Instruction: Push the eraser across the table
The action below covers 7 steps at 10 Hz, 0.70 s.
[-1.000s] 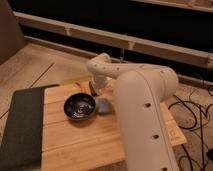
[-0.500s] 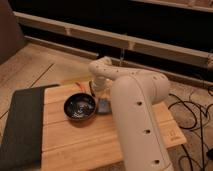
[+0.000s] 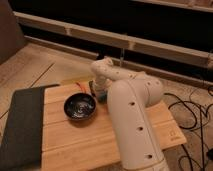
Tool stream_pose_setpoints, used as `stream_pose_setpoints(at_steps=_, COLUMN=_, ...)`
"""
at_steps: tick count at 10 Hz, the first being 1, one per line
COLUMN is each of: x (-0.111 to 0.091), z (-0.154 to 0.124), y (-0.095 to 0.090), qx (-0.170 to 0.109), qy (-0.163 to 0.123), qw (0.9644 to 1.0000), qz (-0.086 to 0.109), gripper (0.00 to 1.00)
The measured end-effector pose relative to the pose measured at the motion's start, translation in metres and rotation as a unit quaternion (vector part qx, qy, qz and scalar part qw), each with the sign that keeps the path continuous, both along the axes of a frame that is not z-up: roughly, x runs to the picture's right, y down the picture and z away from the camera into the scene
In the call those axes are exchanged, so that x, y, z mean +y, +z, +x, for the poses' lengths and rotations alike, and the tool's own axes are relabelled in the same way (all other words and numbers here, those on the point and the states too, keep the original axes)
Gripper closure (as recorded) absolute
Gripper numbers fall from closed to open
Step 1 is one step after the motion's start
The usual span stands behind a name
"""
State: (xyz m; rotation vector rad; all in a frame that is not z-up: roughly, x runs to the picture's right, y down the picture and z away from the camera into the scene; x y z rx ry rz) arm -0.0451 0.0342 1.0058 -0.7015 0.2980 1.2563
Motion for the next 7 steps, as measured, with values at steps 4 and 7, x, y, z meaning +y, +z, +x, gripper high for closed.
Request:
stream_pose_setpoints(at_steps=4, x=-0.035, z=-0.007, y=0.023, qx=-0.059, qy=-0.019, qw=0.9965, qz=0.056, gripper=1.00)
stream_pose_setpoints(at_steps=7, x=-0.068, z=-0.023, y=0.027, qx=-0.086, qy=-0.022, qw=0.9919, qz=0.091, gripper=1.00)
